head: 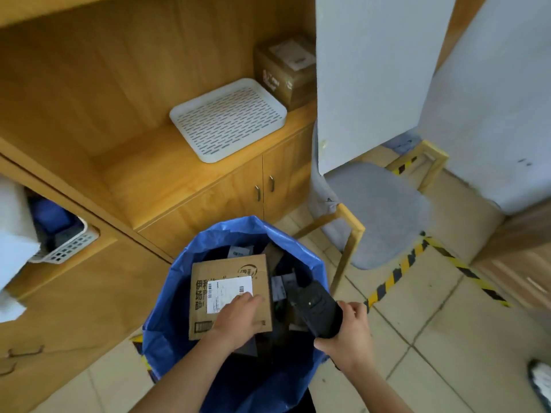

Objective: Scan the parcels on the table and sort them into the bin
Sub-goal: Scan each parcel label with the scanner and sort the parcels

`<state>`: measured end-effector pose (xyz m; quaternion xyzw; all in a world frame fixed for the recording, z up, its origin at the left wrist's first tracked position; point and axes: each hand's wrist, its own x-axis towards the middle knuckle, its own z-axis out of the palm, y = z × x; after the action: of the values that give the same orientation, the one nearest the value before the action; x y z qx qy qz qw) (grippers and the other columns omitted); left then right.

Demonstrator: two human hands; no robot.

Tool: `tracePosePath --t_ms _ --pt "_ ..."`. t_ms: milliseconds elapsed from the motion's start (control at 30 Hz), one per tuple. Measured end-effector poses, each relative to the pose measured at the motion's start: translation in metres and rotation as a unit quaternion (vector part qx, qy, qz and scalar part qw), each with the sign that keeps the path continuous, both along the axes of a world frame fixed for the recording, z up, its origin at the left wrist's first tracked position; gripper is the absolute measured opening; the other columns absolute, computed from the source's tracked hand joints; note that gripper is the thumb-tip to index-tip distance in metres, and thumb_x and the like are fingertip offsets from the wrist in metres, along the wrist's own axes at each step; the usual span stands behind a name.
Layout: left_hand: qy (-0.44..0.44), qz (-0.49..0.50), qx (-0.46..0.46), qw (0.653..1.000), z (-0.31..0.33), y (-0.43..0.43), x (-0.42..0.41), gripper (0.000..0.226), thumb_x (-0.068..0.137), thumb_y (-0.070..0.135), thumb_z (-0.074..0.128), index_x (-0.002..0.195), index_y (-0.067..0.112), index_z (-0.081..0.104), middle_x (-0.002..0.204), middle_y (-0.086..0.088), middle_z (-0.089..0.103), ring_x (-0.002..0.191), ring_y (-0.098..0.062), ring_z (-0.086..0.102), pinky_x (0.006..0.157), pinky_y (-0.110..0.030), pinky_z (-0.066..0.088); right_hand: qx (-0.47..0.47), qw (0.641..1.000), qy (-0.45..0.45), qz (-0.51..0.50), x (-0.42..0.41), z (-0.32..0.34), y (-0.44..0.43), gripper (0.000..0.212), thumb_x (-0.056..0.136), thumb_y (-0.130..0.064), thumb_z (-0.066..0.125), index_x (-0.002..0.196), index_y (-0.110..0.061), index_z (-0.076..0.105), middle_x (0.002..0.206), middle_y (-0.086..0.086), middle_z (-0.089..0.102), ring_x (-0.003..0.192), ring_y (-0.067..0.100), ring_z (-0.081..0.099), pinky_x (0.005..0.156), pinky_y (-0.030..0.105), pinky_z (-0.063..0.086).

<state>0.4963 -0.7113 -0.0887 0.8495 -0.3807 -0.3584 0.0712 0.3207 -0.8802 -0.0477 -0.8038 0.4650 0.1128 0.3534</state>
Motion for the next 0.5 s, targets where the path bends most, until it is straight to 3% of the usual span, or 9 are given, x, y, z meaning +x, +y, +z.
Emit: tracePosePath --t_ms 267,500 --pt "-0.04 -0.097 -0.07 0.992 0.078 0.027 -0.033 0.033 0.09 0.031 0.057 0.121 0.02 0.053 0.115 -0.003 0.059 0.105 -0.023 0.057 0.088 -0.037 0.048 -0.067 0.991 -0.065 -0.097 -0.077 0.072 0.077 0.082 0.048 -0.041 0.076 0.124 -0.022 0.05 0.112 -0.009 0.034 0.1 0.015 0.052 0.088 0.04 0.05" --pt "-0.061 -0.236 -0.125 0.962 0.129 -0.006 -0.1 0.036 0.092 0.033 0.057 0.126 0.029 0.049 0.118 0.007 0.055 0.108 -0.015 0.057 0.085 -0.031 0.049 -0.115 0.956 -0.111 -0.245 -0.177 0.113 0.119 0.084 0.043 -0.038 0.075 0.121 -0.023 0.051 0.107 -0.01 0.036 0.092 0.012 0.052 0.082 0.037 0.052"
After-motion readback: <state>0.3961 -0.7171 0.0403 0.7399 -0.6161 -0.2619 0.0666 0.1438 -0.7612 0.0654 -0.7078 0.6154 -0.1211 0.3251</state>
